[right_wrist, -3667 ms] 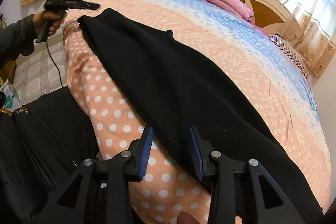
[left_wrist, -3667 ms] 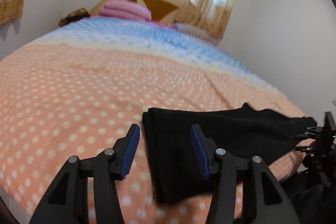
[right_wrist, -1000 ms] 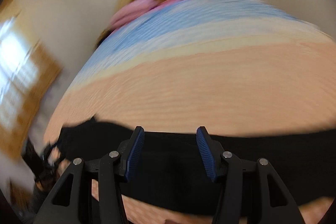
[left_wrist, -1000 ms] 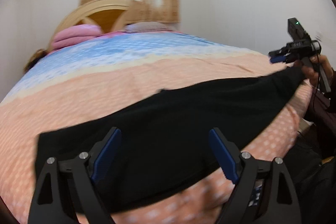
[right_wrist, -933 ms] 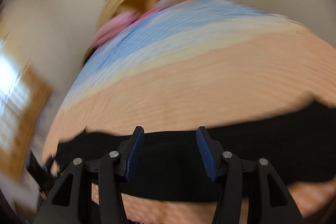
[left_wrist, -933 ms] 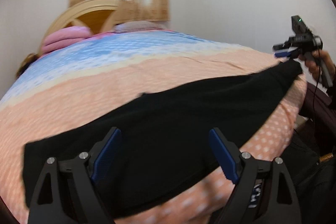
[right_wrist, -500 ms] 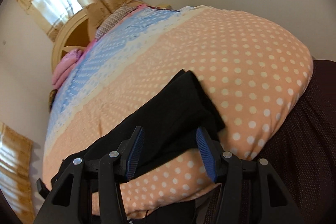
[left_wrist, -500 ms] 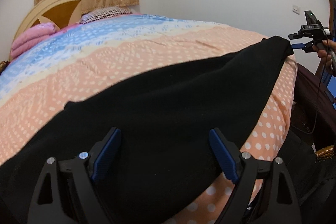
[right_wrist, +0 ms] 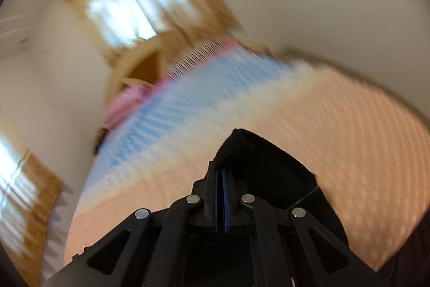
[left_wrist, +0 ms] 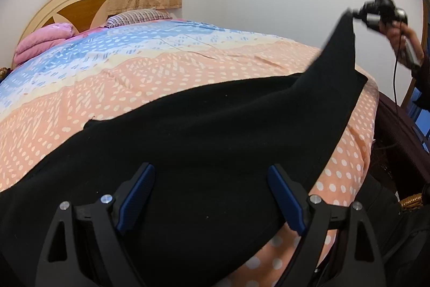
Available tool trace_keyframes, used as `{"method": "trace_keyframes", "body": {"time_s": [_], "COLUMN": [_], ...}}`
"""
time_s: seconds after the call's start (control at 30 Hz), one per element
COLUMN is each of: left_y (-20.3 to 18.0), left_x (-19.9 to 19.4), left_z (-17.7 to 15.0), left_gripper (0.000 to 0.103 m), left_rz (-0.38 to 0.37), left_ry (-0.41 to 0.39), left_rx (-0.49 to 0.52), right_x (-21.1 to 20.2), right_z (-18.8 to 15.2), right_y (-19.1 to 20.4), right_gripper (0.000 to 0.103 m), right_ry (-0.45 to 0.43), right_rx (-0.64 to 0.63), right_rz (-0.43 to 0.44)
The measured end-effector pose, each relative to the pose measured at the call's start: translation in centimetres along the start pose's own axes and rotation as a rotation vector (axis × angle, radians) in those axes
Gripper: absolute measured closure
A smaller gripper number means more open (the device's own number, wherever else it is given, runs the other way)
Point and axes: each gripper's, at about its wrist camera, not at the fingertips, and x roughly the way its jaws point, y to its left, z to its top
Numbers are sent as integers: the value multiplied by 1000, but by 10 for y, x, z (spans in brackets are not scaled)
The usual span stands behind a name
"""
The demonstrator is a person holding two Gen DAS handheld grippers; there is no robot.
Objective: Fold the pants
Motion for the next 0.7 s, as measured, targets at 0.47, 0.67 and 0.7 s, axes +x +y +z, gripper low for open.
{"method": "trace_keyframes", "body": {"time_s": [0.47,0.67,0.7], "left_y": [-7,-8,-8], "left_x": [5,4,4], "left_z": [-2,-3,-3], "left_gripper": [4,4,4], "left_rz": [9,25,26], "left_ry": [36,38,39], "left_rx": [74,69,66], "right_x": [-16,-32,-29], "right_z": [-106,-65,-58], "right_y": [-141,-139,-136], "right_gripper": [78,47,47], "right_ry": [172,34,30], "right_rx": [220,155,141], "right_rz": [-173,-229,-214]}}
